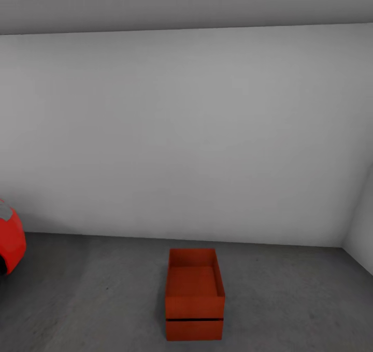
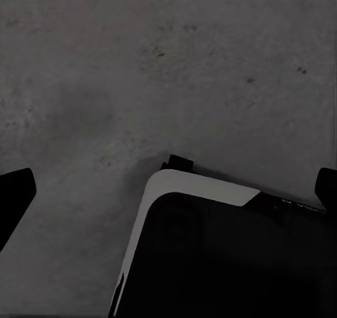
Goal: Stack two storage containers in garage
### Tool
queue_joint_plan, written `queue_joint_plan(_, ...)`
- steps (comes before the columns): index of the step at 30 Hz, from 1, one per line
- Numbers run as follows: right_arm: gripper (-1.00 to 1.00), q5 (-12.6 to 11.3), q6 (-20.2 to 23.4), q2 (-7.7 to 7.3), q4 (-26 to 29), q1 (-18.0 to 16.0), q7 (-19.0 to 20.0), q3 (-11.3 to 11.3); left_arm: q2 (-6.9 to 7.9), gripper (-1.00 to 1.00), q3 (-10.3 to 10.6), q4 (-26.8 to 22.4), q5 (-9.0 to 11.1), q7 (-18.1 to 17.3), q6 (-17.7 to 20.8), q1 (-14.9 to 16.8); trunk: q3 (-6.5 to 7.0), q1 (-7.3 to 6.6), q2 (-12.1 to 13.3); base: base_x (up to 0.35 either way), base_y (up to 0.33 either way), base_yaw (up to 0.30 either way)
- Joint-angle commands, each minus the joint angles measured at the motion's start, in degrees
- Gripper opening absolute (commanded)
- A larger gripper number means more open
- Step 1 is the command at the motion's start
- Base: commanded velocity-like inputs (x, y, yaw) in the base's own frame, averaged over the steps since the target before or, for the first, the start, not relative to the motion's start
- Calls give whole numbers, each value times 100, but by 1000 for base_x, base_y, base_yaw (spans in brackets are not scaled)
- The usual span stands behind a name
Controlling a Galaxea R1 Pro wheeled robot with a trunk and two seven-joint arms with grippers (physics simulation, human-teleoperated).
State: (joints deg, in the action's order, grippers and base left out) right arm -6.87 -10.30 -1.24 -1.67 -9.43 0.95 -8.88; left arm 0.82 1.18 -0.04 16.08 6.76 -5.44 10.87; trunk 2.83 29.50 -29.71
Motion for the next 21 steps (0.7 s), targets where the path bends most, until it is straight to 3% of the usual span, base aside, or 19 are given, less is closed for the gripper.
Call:
queue_joint_plan(1,100,-60,-33,1,-18,-5,10,-49,-1,100,14,4,36,9,-13,0,-2,2,-3,0,0,0)
queue_joint_plan(13,100,-42,-35,22,-18,0,8,-63,21,100,17,5,71,2,-23,-1,-2,2,-3,0,0,0)
queue_joint_plan(19,100,-38,-27,96,-18,-5,10,-61,414,100,29,9,62,-4,112,-7,-2,2,-3,0,0,0)
queue_joint_plan(21,100,-34,-30,101,-18,-5,10,-61,476,100,31,11,62,-6,176,-12,-2,2,-3,0,0,0)
